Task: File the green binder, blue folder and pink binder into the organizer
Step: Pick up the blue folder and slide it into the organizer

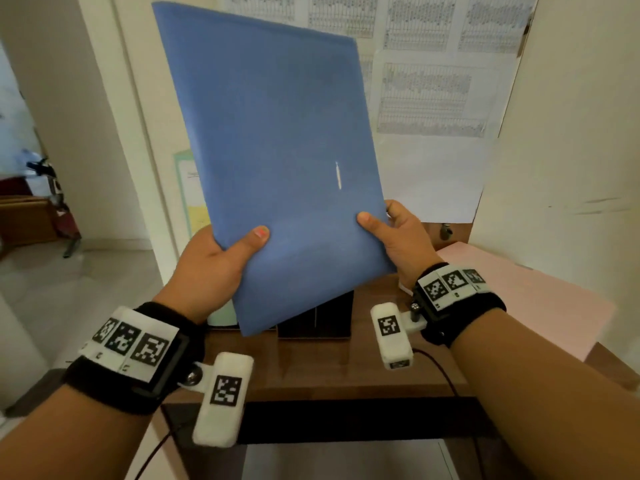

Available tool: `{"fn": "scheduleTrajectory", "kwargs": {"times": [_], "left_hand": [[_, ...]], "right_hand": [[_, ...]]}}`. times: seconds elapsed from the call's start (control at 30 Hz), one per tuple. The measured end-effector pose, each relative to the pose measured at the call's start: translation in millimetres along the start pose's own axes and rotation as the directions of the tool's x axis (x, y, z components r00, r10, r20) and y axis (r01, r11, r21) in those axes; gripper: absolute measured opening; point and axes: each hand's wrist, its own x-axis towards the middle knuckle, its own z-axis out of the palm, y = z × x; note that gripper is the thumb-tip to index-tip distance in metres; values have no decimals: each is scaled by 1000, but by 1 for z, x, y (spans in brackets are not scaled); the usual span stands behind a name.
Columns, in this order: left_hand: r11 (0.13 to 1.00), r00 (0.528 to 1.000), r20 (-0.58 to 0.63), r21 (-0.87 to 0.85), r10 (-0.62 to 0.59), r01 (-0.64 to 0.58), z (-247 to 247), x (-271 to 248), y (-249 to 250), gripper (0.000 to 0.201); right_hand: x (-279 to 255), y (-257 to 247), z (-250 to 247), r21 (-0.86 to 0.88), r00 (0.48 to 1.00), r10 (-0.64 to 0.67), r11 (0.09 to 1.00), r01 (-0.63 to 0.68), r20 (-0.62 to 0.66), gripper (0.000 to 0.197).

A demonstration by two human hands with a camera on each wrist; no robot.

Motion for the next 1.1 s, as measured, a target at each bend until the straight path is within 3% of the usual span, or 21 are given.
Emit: {"fn": "scheduleTrajectory", "kwargs": {"times": [0.27,0.47,0.63,0.7,0.8,0.9,1.1], "left_hand": [[983,992,-115,180,51,-30,-40,-19,8,13],[961,981,-183,275,59,-7,-50,-33,4,28],[905,984,-162,426,74,2,-50,-37,-2,11],[871,983,-164,492,77,14,-46,-35,-6,11],[853,985,-154,522,72,20,-34,-35,-14,30],[841,986,-154,540,56,37,-21,-35,-20,35],[759,994,-109,647,3,69,6,-27,-35,31]], "right_hand": [[5,8,68,-64,999,-49,997,51,22,20],[5,15,94,-241,997,18,971,0,75,40],[3,18,103,-380,994,61,925,-21,95,63],[2,19,101,-375,996,82,925,-62,38,58],[1,25,95,-312,997,79,947,-78,-7,41],[-6,25,93,-286,991,99,956,-69,89,31],[-24,13,88,-206,938,207,967,-152,279,42]]}}
